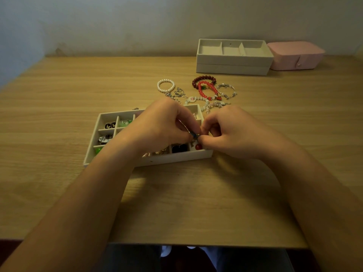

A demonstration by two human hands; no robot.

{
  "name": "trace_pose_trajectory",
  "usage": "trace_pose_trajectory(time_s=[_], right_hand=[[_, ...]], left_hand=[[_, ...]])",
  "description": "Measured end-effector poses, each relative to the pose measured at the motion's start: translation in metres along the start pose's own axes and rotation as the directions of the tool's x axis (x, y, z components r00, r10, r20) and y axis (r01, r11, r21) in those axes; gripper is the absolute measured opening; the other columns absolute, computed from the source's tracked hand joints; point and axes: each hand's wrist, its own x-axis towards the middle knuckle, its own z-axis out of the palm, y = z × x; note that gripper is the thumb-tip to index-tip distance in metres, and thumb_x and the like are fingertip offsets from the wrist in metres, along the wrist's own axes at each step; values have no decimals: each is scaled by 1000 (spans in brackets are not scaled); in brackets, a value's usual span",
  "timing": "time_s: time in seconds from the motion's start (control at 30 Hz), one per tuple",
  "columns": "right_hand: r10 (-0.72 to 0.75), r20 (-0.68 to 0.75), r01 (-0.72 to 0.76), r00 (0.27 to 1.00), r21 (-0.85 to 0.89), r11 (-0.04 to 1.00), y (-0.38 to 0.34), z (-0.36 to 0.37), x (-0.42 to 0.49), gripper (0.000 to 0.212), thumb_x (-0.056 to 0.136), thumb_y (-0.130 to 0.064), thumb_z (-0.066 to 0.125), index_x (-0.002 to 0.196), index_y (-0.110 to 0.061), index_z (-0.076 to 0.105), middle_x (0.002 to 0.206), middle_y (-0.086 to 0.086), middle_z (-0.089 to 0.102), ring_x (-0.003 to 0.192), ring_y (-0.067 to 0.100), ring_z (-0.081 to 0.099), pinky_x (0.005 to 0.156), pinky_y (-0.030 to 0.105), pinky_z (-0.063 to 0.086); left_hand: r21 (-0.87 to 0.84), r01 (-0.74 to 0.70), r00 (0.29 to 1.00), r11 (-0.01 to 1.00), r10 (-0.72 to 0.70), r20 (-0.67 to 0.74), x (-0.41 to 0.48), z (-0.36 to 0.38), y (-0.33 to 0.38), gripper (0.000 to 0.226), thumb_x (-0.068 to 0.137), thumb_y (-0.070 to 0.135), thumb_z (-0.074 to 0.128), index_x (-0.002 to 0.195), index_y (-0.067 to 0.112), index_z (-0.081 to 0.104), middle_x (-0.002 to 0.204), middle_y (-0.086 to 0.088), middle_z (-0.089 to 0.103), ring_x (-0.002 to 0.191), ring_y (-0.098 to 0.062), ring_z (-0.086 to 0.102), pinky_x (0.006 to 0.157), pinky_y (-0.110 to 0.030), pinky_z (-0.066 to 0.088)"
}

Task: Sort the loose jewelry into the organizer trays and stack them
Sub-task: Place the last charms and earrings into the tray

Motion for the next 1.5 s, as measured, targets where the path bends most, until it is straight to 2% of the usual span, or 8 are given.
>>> trace_pose_trajectory(time_s=[0.17,0.4,0.63,0.97,1.17,1.33,1.4,1.5], right_hand=[[-13,-11,13,1000,-57,998,-2,-1,-2,13,90,-34,71,79,-35,65,65,-12,57,59,-4,52,48,14,35],[-48,-17,46,999,-71,996,-2,-3,-4,10,93,-29,69,90,-28,78,68,-10,62,60,4,54,50,16,37],[-54,-66,54,996,-7,999,2,-2,-3,11,91,-24,71,85,-31,78,61,-13,60,61,-5,55,51,12,39],[-32,-76,36,997,60,998,4,-2,-2,9,91,-17,72,92,-22,79,65,-14,61,60,-9,55,51,9,41],[-38,-59,42,998,62,997,6,-3,-1,7,92,-20,71,94,-22,77,71,-16,60,63,-13,54,52,8,41],[-40,-74,43,996,29,999,8,-3,0,8,90,-24,72,95,-25,79,68,-14,61,62,-2,54,52,13,41],[-47,-69,48,997,17,999,7,-4,-1,11,91,-21,70,96,-25,79,69,-16,61,64,-4,54,53,11,41],[-56,-54,57,997,16,998,5,-4,-1,18,92,-16,65,98,-26,79,74,-21,61,73,-12,56,57,7,43]], left_hand=[[-1,-23,1000,1000,23,13,-1,0,2,14,78,17,83,87,27,81,79,12,76,78,-4,72,80,-36,61],[-59,-41,999,997,42,20,0,2,0,25,77,-4,80,89,17,77,85,4,77,81,-6,74,81,-33,62],[-131,-30,1000,991,30,0,0,5,1,31,76,-12,76,92,14,73,91,5,75,84,-4,74,77,-29,62],[-244,-3,999,970,13,42,-1,3,1,34,74,-11,78,93,16,71,105,-7,71,87,-20,76,80,-38,63],[-185,25,1000,982,-23,17,0,4,1,31,71,-5,84,93,14,73,101,-6,73,83,-22,76,79,-46,63],[-24,-28,998,999,27,-48,0,7,4,28,71,3,87,85,23,74,88,6,75,77,-9,74,74,-38,63],[67,-39,997,997,43,-66,0,8,4,25,72,9,87,81,29,74,81,12,73,75,1,69,70,-25,59],[194,-49,995,980,65,-79,-1,6,6,23,73,13,86,78,32,73,70,19,65,68,13,58,55,-5,40]])
